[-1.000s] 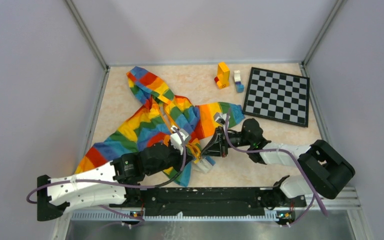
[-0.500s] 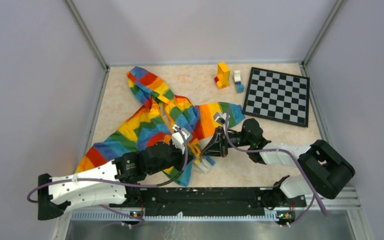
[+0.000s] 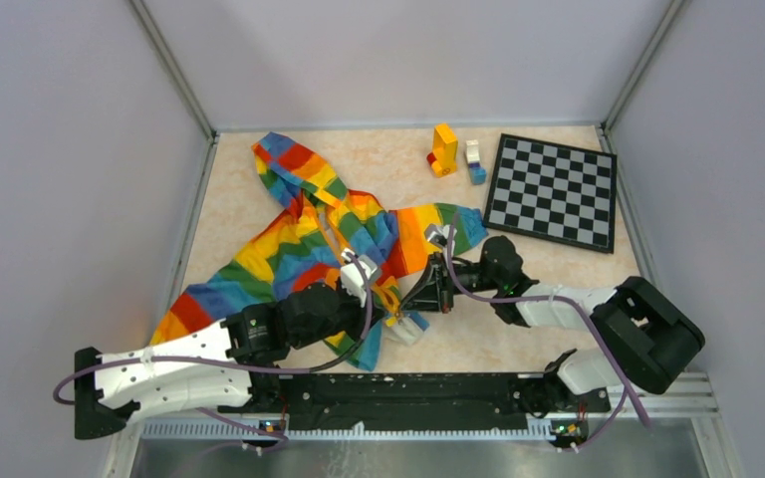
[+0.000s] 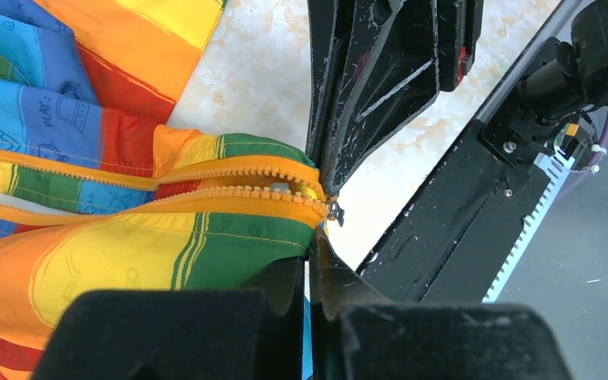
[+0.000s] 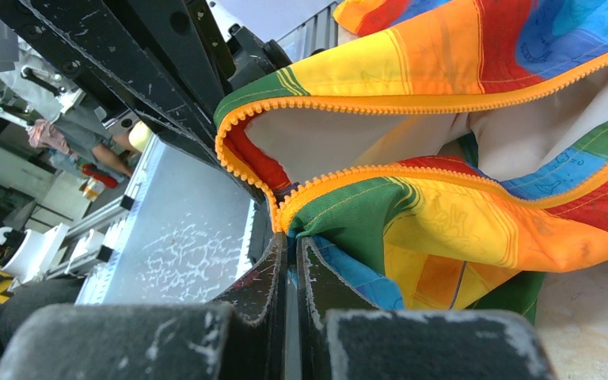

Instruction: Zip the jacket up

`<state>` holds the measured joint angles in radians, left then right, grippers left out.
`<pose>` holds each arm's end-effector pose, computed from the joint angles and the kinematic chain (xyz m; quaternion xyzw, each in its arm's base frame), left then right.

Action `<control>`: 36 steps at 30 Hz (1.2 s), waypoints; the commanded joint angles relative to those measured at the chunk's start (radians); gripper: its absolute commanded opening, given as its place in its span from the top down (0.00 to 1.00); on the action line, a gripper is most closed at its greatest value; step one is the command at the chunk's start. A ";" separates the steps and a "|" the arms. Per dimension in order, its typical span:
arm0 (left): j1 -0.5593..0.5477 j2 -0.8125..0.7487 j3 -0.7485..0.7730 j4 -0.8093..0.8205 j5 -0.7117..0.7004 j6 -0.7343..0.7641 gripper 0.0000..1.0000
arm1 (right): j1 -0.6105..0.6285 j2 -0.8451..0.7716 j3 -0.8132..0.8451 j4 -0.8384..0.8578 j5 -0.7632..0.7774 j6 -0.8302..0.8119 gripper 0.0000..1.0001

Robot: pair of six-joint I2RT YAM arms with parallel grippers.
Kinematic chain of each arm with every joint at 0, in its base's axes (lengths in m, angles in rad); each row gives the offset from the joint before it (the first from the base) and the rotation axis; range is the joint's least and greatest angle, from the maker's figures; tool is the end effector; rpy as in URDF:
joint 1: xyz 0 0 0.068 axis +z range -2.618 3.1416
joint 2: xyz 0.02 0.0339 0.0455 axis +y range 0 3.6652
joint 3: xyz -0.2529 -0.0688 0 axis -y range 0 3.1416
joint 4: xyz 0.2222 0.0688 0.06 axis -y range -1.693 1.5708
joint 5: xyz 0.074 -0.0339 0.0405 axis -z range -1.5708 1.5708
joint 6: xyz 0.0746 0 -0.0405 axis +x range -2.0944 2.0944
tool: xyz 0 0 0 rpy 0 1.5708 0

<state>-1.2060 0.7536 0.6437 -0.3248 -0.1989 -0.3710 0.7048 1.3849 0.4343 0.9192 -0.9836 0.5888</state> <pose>0.0839 -0.1783 0.2599 0.2913 0.7884 -0.3207 0.4367 0.1628 0.2200 0.2125 -0.3648 0.6129 0.6403 0.2852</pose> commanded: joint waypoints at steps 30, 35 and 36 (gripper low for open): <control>-0.003 0.027 0.032 0.046 0.010 -0.018 1.00 | 0.012 0.020 0.041 0.114 0.010 0.069 1.00; -0.003 0.026 0.031 0.050 -0.004 -0.022 1.00 | 0.012 0.022 0.043 0.112 0.017 0.071 1.00; -0.003 0.026 0.030 0.053 -0.002 -0.022 1.00 | 0.012 0.022 0.043 0.112 0.021 0.072 1.00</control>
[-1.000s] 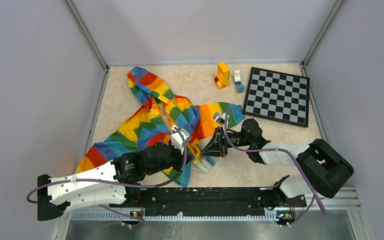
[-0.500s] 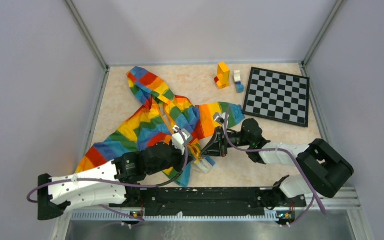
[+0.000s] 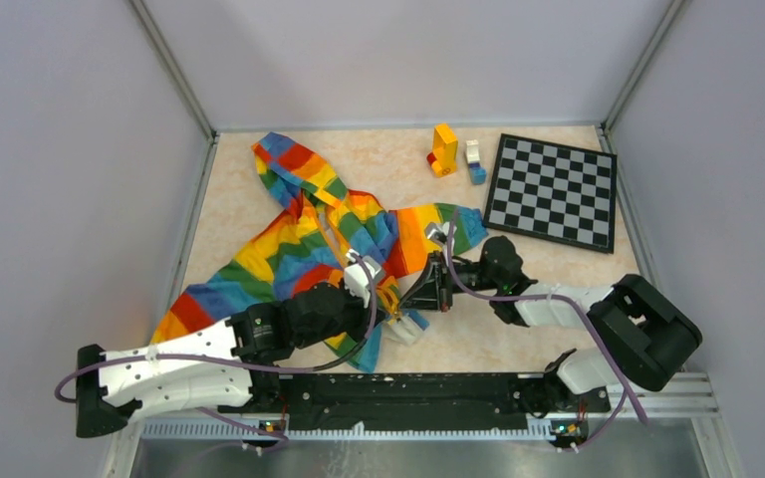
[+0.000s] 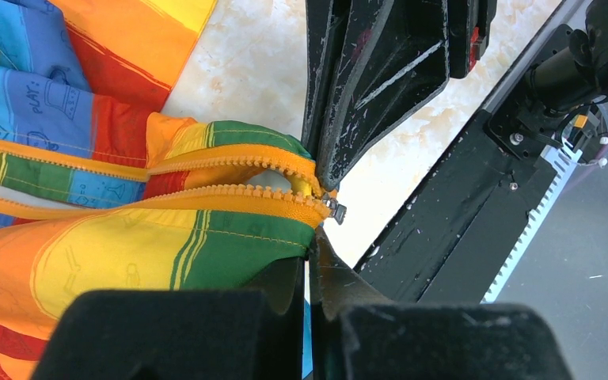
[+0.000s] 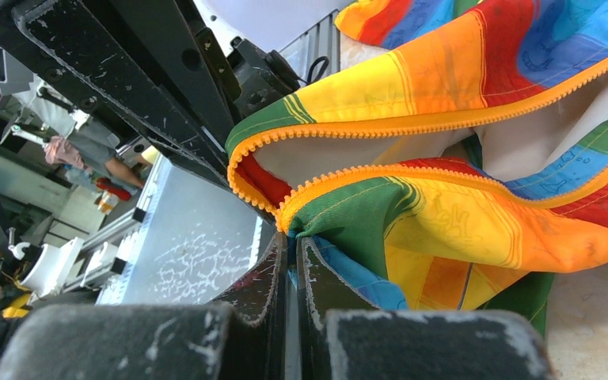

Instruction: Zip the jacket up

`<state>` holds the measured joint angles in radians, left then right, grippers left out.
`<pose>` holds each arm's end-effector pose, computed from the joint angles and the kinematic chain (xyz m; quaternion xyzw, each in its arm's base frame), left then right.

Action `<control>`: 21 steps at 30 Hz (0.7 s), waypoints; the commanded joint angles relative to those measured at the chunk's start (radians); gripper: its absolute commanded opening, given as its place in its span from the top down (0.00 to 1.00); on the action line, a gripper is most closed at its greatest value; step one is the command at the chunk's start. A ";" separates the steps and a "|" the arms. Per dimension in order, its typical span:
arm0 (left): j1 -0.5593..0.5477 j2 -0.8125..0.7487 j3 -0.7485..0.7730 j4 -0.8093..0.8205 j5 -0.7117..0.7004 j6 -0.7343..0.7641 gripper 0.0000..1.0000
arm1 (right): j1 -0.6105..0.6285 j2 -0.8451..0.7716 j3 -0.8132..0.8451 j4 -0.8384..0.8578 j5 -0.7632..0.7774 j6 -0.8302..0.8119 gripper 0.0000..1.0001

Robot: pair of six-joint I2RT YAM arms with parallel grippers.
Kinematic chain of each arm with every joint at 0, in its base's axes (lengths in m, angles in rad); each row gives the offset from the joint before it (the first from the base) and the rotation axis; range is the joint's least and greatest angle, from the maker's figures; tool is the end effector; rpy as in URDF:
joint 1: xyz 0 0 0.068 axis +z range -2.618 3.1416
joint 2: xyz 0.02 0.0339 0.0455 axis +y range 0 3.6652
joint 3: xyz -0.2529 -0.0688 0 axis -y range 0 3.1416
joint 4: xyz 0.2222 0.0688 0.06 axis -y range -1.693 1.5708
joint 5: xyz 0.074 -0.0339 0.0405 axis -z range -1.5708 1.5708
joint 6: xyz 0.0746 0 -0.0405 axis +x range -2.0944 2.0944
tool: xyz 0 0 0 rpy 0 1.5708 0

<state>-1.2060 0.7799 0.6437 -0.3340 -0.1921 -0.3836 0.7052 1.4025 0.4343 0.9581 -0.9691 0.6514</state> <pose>0.0846 -0.1815 0.2539 0.2932 0.7978 -0.3143 0.4229 0.1652 0.2213 0.2126 -0.3445 0.6198 0.6484 0.2770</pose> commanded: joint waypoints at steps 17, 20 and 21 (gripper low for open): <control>-0.001 -0.004 -0.045 0.098 0.039 -0.077 1.00 | 0.027 0.073 -0.011 0.511 -0.039 0.250 1.00; 0.000 -0.004 -0.052 0.072 0.005 -0.114 1.00 | 0.030 0.116 -0.015 0.667 -0.070 0.337 1.00; 0.000 -0.008 -0.054 0.070 -0.008 -0.125 1.00 | 0.030 0.127 -0.014 0.684 -0.072 0.350 1.00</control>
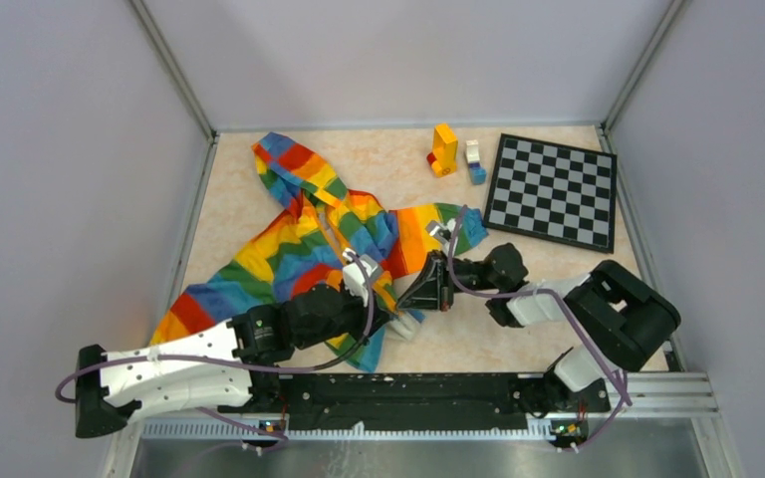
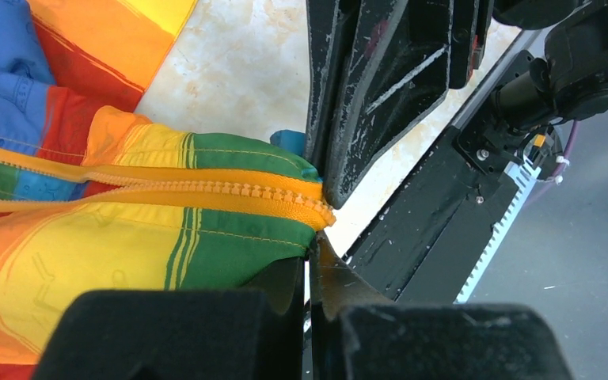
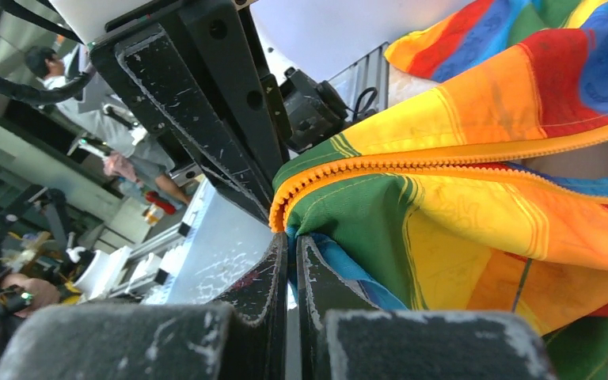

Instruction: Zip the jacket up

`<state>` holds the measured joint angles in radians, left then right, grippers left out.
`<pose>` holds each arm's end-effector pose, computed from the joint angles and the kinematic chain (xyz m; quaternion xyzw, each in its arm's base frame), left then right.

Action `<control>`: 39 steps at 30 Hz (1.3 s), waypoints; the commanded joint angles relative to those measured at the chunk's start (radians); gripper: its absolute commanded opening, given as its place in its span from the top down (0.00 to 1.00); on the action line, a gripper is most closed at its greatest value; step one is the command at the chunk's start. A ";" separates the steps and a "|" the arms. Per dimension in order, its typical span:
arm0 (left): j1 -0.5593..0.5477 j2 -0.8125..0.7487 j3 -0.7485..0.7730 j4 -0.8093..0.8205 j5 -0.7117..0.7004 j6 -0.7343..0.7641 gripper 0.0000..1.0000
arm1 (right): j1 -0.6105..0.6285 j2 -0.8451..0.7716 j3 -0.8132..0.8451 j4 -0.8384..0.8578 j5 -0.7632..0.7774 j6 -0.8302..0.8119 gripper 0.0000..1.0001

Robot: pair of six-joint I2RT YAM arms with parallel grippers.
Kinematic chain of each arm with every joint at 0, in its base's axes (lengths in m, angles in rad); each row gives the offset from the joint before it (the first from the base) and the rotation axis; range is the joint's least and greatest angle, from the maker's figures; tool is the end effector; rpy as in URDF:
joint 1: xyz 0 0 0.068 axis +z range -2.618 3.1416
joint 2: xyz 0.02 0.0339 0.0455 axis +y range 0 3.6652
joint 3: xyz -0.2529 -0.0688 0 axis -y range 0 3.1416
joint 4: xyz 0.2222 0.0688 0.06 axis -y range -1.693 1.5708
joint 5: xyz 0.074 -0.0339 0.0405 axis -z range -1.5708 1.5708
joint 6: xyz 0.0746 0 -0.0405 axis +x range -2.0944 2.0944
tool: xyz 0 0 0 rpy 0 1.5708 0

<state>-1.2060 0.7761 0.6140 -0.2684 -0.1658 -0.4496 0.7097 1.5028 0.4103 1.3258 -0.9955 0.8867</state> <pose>0.0838 -0.1849 0.2524 0.2682 0.7961 -0.3490 0.4152 0.1639 0.2233 0.2227 -0.3250 0.5758 0.7003 0.2692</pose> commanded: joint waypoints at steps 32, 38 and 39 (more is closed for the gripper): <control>0.001 -0.037 -0.124 0.237 0.053 -0.224 1.00 | 0.041 -0.087 0.002 -0.040 0.095 -0.010 1.00; 0.002 0.054 -0.136 0.248 0.110 -0.311 1.00 | 0.049 -0.202 -0.071 -0.360 0.304 -0.031 1.00; 0.002 0.063 -0.145 0.249 0.114 -0.329 1.00 | 0.051 -0.226 -0.076 -0.422 0.334 -0.031 1.00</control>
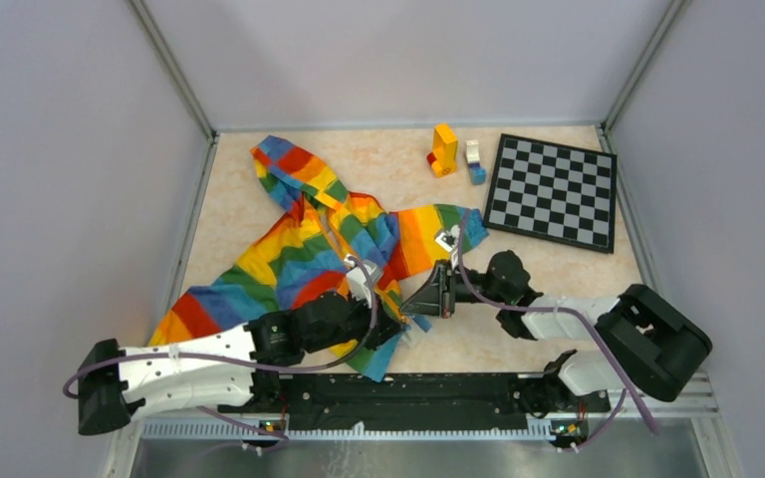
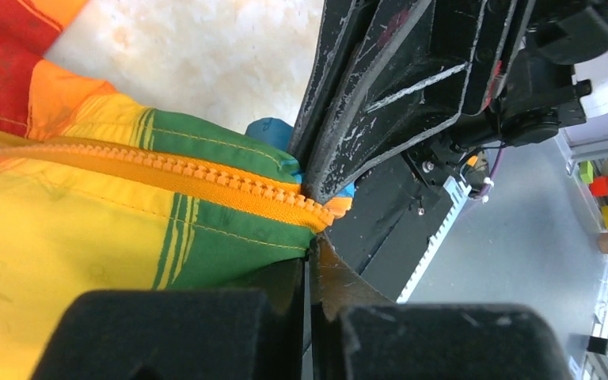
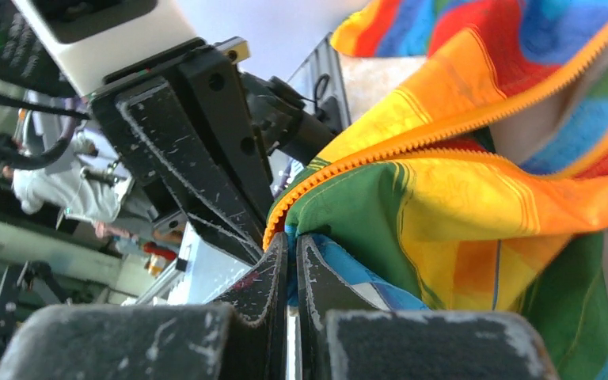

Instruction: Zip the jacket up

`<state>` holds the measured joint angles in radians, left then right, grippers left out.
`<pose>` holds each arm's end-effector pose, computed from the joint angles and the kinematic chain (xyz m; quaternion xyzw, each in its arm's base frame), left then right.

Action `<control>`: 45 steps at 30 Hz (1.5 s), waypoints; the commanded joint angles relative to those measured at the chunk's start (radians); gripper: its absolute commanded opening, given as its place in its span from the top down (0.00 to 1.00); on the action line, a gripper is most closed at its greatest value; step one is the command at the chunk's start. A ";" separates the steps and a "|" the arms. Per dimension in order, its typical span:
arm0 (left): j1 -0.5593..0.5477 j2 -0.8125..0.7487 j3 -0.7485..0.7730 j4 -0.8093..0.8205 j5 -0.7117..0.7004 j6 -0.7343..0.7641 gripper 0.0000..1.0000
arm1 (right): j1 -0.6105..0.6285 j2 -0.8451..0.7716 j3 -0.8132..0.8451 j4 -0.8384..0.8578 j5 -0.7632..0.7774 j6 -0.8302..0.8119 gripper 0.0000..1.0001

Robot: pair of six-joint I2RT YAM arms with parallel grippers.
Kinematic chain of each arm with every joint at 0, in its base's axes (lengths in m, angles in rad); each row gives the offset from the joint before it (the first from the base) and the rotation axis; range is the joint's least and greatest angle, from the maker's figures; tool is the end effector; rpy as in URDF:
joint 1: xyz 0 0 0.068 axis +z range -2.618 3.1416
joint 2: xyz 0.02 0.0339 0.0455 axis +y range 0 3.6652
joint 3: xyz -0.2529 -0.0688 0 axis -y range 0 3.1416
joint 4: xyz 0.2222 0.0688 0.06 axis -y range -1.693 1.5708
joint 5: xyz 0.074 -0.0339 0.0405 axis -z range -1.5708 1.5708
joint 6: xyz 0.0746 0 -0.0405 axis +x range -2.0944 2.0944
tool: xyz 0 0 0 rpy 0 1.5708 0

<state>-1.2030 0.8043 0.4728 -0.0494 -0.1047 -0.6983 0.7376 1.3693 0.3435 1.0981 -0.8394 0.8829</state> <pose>0.0834 -0.1948 0.2250 0.1781 0.8082 -0.4303 0.3605 0.1546 0.2155 0.2113 -0.2524 0.6420 0.6757 0.2599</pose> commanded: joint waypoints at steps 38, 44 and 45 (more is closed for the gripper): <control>0.057 -0.157 0.113 -0.220 0.118 0.343 1.00 | 0.021 -0.233 -0.023 -0.003 -0.063 -0.450 1.00; 0.057 -0.179 0.206 -0.315 0.023 0.459 1.00 | 0.013 -0.146 0.074 0.062 -0.158 -0.455 1.00; 0.057 -0.169 0.219 -0.337 0.013 0.463 1.00 | 0.013 -0.142 0.081 0.061 -0.162 -0.448 1.00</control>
<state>-1.1469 0.6212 0.6250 -0.2955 -0.0242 -0.3492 0.7574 1.2198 0.3569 0.9913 -0.9070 0.4656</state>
